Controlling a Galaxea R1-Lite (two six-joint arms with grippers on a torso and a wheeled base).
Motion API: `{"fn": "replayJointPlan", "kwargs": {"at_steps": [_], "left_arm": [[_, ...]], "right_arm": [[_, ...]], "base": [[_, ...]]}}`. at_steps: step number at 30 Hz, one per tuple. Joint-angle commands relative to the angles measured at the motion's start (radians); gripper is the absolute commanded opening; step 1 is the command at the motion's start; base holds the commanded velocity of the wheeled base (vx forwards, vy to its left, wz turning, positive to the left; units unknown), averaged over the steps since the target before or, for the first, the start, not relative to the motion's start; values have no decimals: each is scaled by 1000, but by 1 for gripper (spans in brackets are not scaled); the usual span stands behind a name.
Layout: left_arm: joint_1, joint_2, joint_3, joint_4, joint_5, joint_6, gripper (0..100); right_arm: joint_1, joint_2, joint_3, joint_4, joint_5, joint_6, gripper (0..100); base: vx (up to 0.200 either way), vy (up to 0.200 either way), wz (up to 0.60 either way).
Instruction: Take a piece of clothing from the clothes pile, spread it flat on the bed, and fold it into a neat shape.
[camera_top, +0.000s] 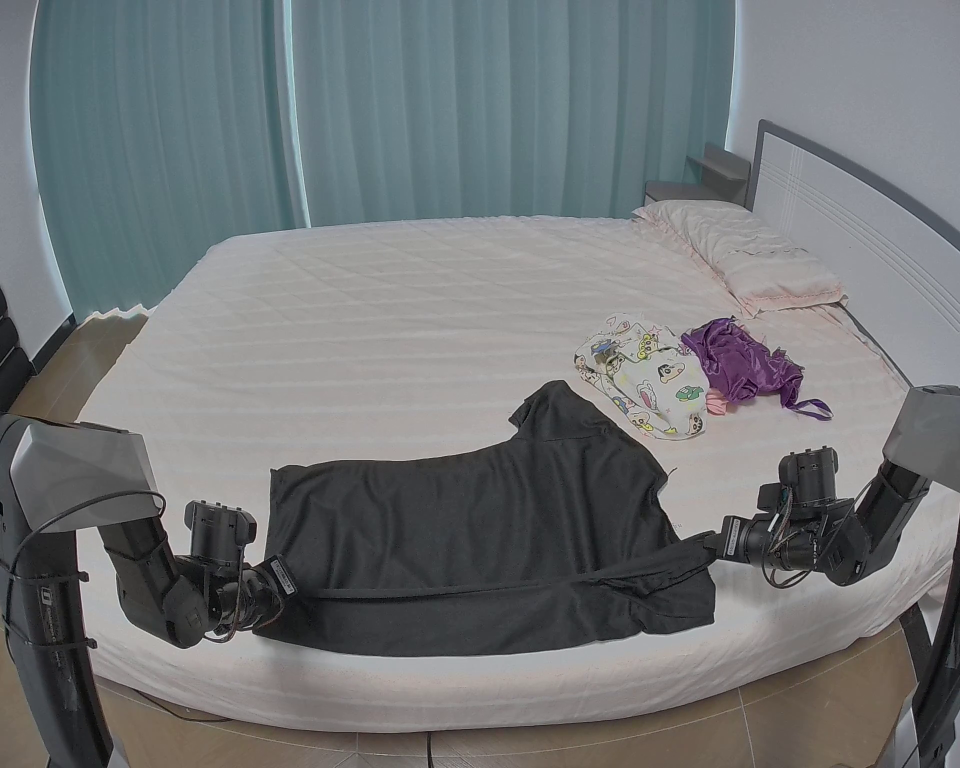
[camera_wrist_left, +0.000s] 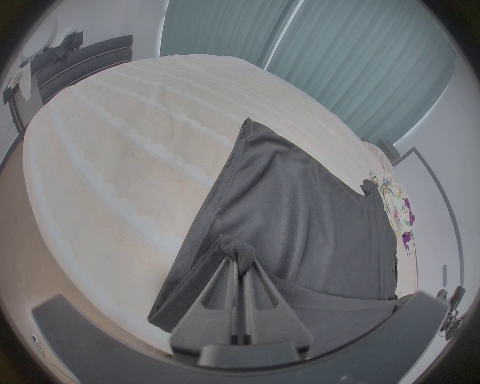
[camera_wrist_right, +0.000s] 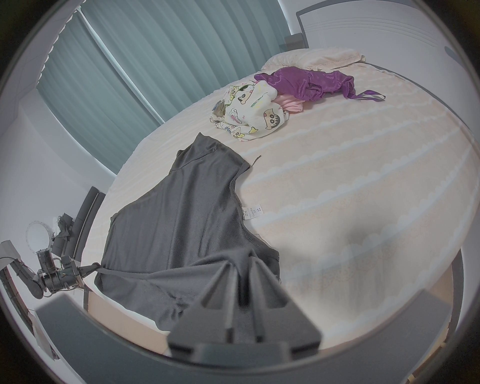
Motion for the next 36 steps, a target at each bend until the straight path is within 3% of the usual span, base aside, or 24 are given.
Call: {"fn": "replayJointPlan", "kwargs": {"at_steps": [1,5,10,13,14,15,17,19,20,21,22,23,26,36], "left_arm": [[5,35,-3,-35,3,-8,100],[25,53,-15,-46,10,-8,100],[66,48,-13,-47,9,-10,100],[91,16,-3,-50,1,-34,100],[95,-1,2,-52,-5,-48,100],[102,-13,4,-52,-10,-57,100],[112,-42,16,-50,-42,-73,100],[135,-88,54,-49,-136,-79,100],[137,-91,57,-49,-145,-79,100],[154,-114,86,-47,-235,-80,100],[154,-114,86,-47,-235,-80,100],[167,-122,109,-50,-329,-80,100],[171,-116,114,-49,-338,-80,100],[164,-96,119,-53,-338,-100,100]], "right_arm": [[3,59,-3,-41,4,20,100],[21,91,2,-145,-2,99,100],[21,85,0,-164,-4,154,100],[29,59,-15,-162,4,287,100],[29,59,-15,-162,4,287,100],[48,59,-55,-152,-2,384,100],[52,56,-75,-147,-7,445,100],[64,38,-75,-109,-10,458,100],[64,36,-75,-104,-10,459,100],[72,16,-80,-61,-14,465,100],[72,16,-80,-61,-14,465,100],[84,5,-90,-26,-14,494,100],[117,16,-98,-7,-19,551,100],[146,77,-110,33,-44,557,100]], "base": [[0,0,0],[0,0,0],[0,0,0],[0,0,0],[0,0,0],[0,0,0],[0,0,0],[0,0,0],[0,0,0],[0,0,0],[0,0,0],[0,0,0],[0,0,0],[0,0,0]]}}
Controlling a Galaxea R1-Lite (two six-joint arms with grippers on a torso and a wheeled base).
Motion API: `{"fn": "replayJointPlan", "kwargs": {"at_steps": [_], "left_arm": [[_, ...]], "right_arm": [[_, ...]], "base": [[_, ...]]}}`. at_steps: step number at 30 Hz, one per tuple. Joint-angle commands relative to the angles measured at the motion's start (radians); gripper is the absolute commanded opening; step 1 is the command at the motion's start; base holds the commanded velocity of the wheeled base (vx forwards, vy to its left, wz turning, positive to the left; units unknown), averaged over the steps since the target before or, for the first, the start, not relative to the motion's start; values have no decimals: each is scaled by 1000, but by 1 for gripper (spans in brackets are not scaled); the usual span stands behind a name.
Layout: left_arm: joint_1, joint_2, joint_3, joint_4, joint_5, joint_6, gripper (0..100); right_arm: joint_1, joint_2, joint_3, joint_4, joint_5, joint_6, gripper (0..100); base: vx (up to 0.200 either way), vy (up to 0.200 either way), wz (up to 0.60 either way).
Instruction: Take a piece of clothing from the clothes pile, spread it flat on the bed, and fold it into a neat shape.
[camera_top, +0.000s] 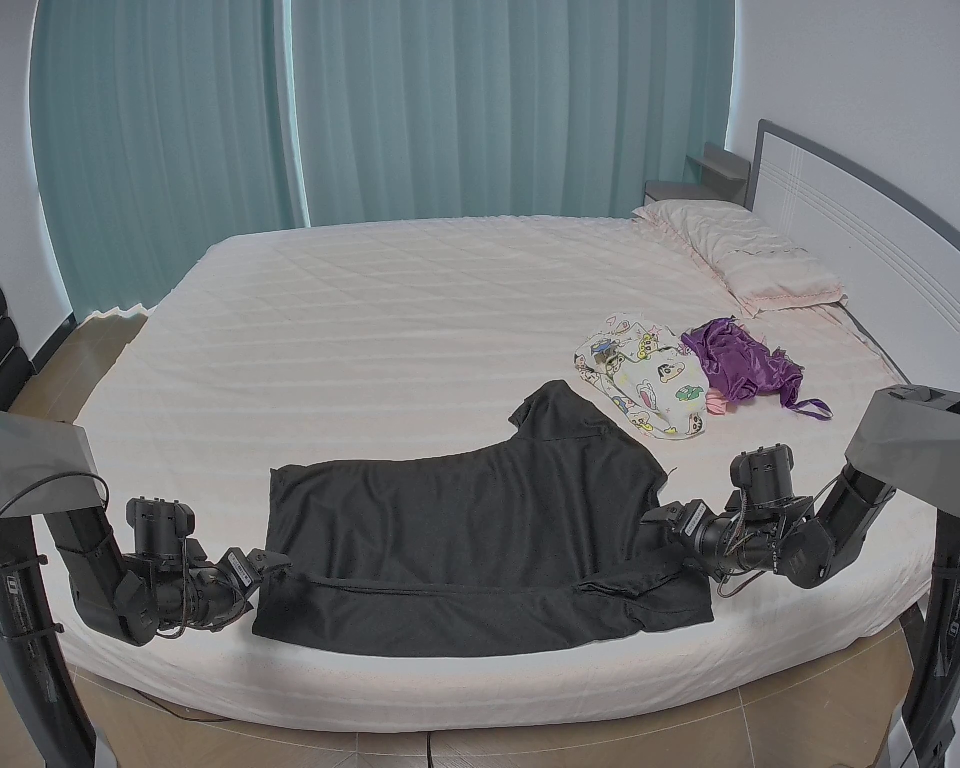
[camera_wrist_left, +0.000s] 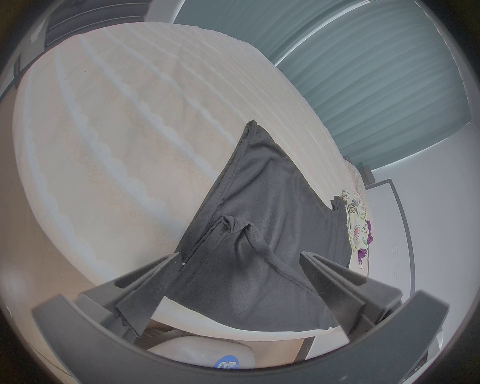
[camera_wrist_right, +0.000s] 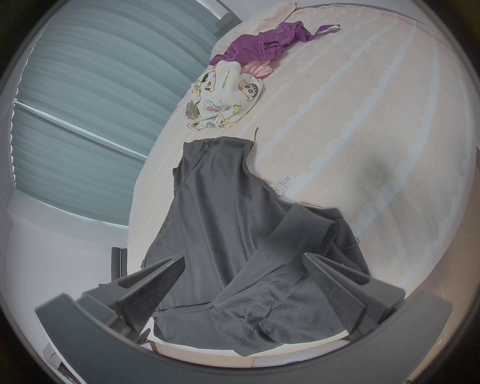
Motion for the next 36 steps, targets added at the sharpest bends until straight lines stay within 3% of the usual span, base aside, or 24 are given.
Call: {"fn": "replayJointPlan", "kwargs": {"at_steps": [1,19,28,36], "left_arm": [[1,-2,4,0,0,2,100],[-9,6,4,0,12,4,100],[-30,23,3,-2,72,5,100],[-30,21,1,-2,72,1,100]], "right_arm": [[5,18,-5,4,-10,0,100],[82,-20,34,37,-53,6,100],[85,31,24,44,-53,10,100],[85,47,18,36,-54,8,100]], "base": [[0,0,0],[0,0,0],[0,0,0],[0,0,0]]}}
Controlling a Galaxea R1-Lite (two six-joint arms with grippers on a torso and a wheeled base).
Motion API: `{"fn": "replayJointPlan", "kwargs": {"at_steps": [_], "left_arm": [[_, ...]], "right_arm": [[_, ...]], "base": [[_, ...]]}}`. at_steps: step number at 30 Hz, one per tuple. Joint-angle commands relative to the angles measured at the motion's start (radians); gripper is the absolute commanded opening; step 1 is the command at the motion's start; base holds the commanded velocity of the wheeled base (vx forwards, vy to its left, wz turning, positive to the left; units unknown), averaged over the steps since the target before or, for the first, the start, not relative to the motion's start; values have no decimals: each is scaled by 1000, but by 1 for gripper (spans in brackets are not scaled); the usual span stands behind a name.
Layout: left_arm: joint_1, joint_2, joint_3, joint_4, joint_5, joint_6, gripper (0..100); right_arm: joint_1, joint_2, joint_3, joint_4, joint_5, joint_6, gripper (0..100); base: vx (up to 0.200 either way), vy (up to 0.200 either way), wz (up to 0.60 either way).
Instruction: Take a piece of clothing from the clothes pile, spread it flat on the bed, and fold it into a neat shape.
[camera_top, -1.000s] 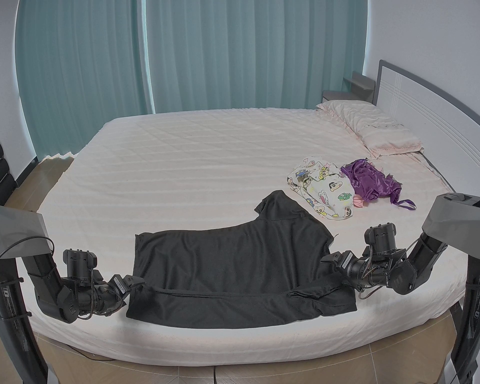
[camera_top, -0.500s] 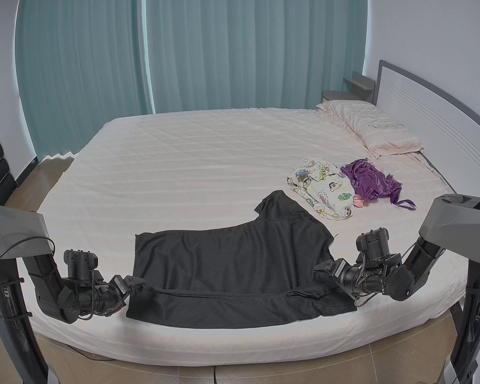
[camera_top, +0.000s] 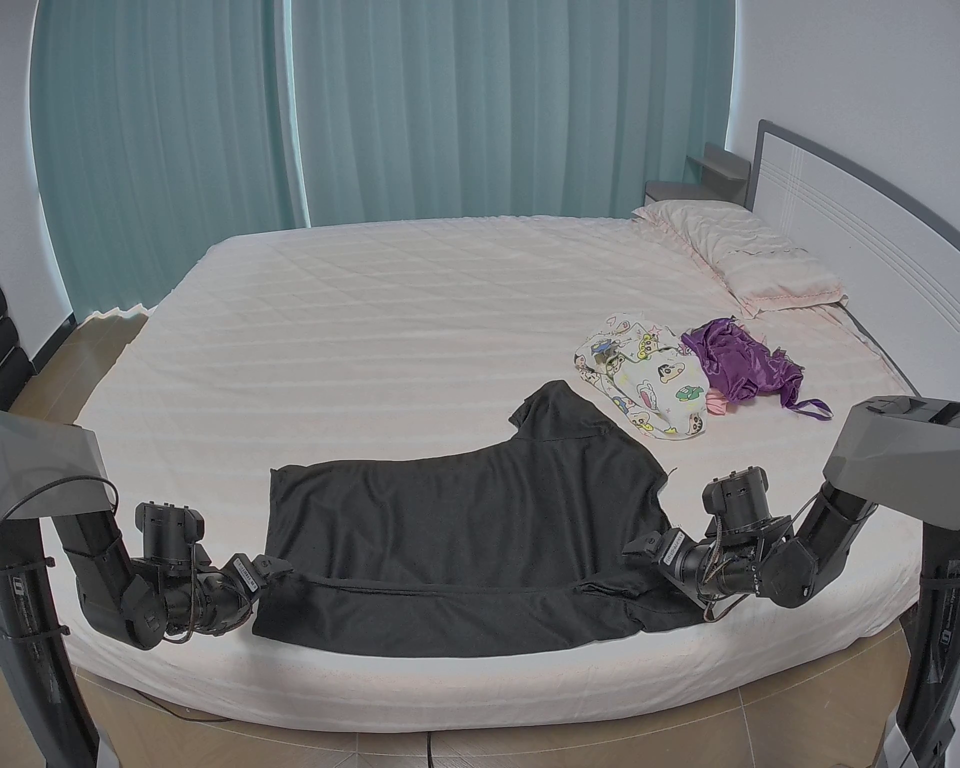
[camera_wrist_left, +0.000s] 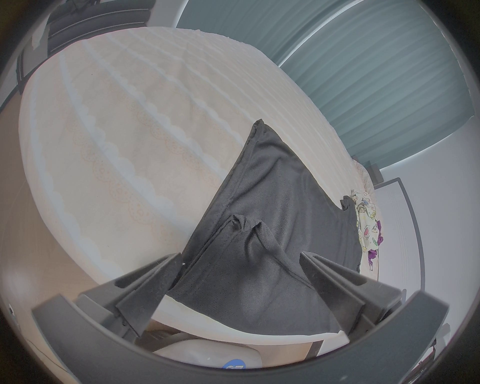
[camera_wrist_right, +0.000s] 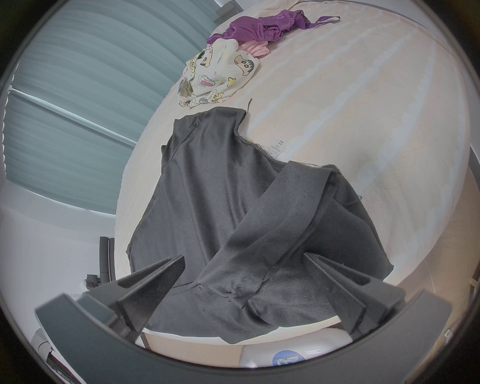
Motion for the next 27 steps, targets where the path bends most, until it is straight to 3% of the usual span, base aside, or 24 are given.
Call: {"fn": "replayJointPlan", "kwargs": {"at_steps": [1,2,9,21,27], "left_arm": [[0,3,0,0,0,-1,100],[0,3,0,0,0,-2,100],[0,3,-2,0,0,-1,100],[0,3,0,0,0,-1,100],[0,3,0,-2,0,-1,100]], "right_arm": [[0,18,-3,-1,0,0,100],[0,20,-3,-1,-2,-2,0],[9,29,-15,8,-57,-5,0],[20,-95,23,25,-59,-11,0],[62,-168,20,136,-70,-13,0]], "base": [[0,0,0],[0,0,0],[0,0,0],[0,0,0],[0,0,0]]}}
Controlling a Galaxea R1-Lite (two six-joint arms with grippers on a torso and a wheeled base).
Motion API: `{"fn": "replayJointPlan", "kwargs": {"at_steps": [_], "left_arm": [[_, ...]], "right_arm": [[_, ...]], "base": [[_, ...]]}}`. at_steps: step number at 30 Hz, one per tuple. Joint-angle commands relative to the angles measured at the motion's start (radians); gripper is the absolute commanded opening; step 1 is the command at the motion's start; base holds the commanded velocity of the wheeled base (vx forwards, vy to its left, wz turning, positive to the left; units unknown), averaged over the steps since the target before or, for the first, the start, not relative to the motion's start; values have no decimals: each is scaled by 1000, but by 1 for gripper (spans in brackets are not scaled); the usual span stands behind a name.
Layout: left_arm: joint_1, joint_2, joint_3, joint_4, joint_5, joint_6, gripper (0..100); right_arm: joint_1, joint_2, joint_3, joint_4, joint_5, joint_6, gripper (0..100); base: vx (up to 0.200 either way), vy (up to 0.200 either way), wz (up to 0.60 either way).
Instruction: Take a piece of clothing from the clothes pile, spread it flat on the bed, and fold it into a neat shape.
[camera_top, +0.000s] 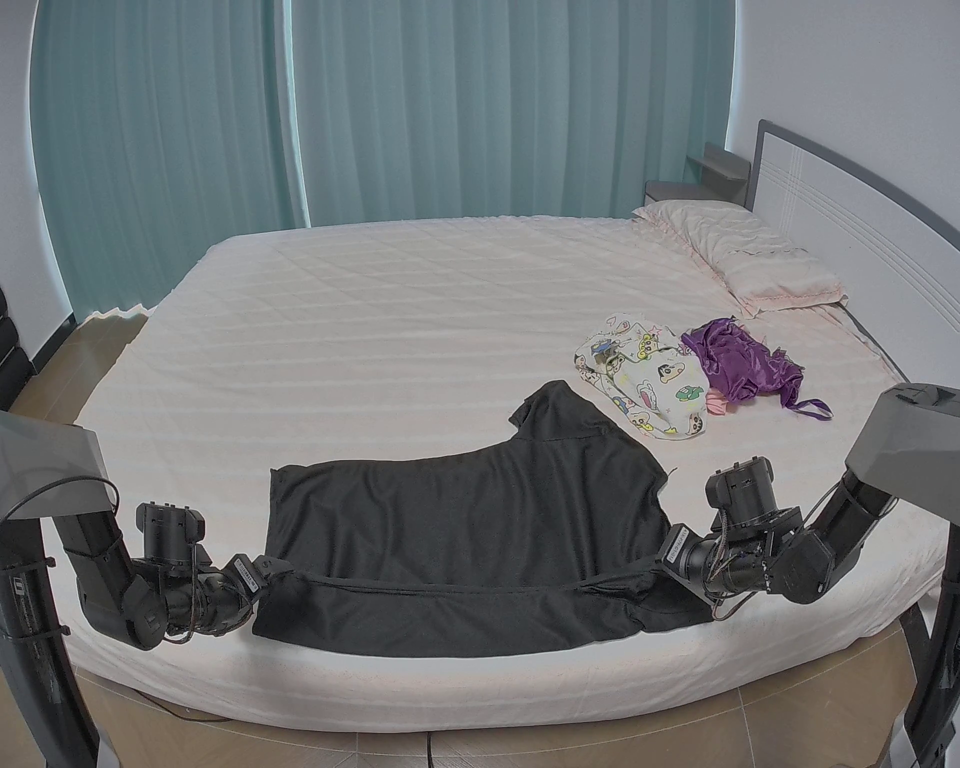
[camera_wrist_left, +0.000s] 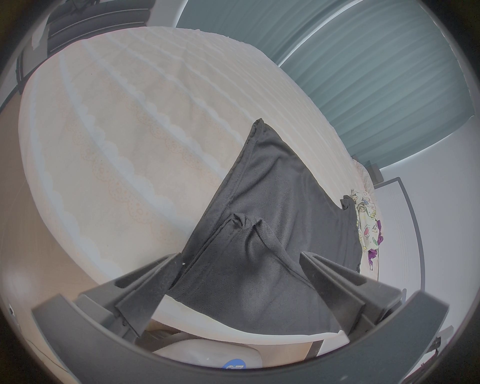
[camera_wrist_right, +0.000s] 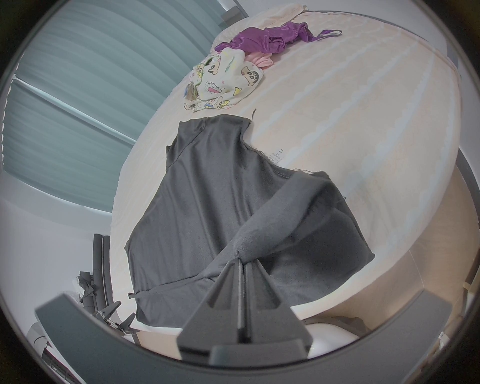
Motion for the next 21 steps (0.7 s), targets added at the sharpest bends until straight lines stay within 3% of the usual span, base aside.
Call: {"fn": "replayJointPlan", "kwargs": {"at_steps": [1,16,17,21], "left_arm": [[0,1,0,0,-2,-1,100],[0,3,-2,0,0,0,100],[0,3,-2,0,0,0,100],[0,3,-3,0,0,0,100]], "right_arm": [[32,-78,-1,60,-11,0,0],[84,-139,34,175,-63,-102,0],[84,-144,40,176,-63,-112,100],[95,-156,74,199,-62,-157,100]], "base": [[0,0,0],[0,0,0],[0,0,0],[0,0,0]]}}
